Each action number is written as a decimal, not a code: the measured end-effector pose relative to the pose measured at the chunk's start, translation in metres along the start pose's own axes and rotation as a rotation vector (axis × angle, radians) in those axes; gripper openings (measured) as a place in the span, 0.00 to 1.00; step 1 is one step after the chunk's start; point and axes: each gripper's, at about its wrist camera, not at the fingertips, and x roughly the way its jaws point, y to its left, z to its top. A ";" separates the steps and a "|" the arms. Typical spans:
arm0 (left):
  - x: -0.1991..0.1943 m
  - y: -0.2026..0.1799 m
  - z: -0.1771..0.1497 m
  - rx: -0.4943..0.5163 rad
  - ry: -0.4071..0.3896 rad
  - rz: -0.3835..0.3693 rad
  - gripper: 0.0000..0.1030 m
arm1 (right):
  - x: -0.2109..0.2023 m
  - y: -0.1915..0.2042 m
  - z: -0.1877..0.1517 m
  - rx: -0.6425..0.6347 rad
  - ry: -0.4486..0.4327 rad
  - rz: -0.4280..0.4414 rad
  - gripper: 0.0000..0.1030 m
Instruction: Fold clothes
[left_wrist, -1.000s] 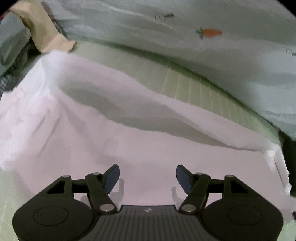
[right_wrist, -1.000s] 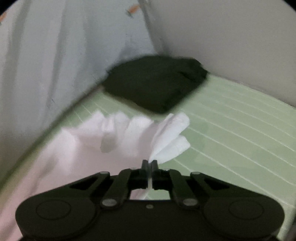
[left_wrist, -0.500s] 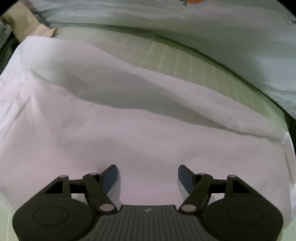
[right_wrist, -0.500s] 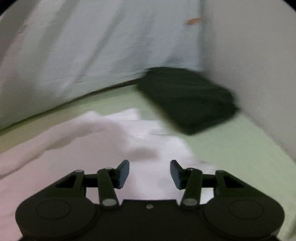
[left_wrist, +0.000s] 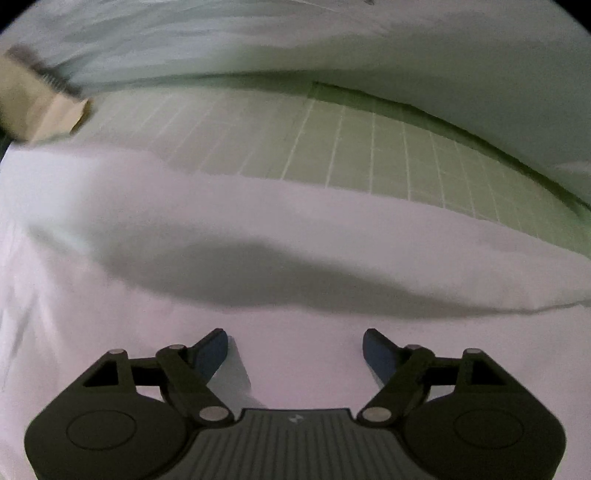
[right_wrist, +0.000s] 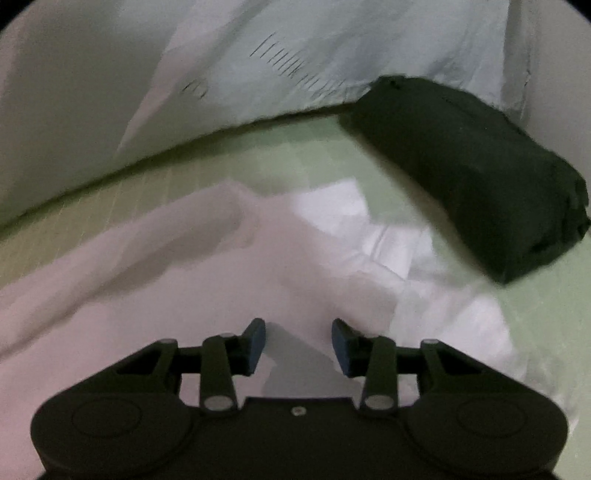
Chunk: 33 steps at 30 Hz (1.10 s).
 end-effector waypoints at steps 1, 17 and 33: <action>0.005 -0.002 0.007 0.017 -0.004 0.016 0.79 | 0.006 -0.003 0.010 0.002 -0.009 -0.020 0.41; 0.039 0.015 0.099 -0.191 -0.129 0.020 0.79 | 0.051 -0.023 0.107 0.153 -0.061 -0.137 0.77; -0.065 0.035 -0.069 0.012 -0.056 0.021 0.79 | -0.116 0.030 -0.096 -0.015 0.057 -0.034 0.83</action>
